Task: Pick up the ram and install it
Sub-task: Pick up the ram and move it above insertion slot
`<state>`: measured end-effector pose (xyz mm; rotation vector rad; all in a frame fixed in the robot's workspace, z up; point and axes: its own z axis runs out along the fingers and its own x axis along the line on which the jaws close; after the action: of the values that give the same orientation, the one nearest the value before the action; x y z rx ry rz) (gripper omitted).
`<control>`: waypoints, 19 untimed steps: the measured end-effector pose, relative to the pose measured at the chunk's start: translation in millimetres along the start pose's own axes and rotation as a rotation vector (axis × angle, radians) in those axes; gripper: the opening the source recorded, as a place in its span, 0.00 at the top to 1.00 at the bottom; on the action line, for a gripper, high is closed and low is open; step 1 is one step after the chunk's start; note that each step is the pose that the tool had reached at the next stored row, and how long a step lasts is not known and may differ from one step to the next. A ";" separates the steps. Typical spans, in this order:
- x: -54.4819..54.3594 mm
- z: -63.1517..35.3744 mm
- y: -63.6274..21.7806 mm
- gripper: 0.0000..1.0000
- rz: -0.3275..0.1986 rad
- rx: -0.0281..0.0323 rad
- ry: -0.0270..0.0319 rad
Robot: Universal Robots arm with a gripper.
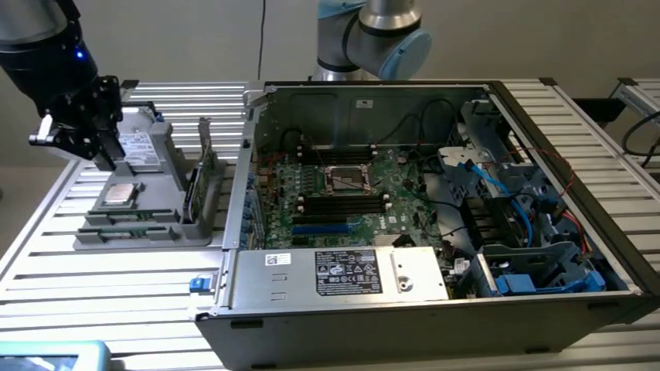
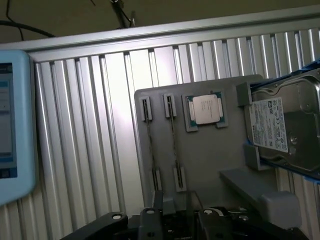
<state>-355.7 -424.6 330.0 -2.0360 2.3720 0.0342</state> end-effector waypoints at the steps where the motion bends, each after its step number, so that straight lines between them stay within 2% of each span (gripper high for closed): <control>1: 0.1 1.3 0.6 0.70 0.000 0.0001 0.0008; 2: 0.2 2.8 1.7 0.63 0.000 0.0002 0.0019; 5: 1.1 7.6 6.7 0.63 0.000 0.0007 0.0046; 9: 2.0 14.7 10.9 0.63 -0.002 -0.0003 0.0055; 19: 2.8 32.8 11.7 0.63 -0.037 -0.0026 0.0060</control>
<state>-367.8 -424.7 297.2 -2.0833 2.3384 0.0308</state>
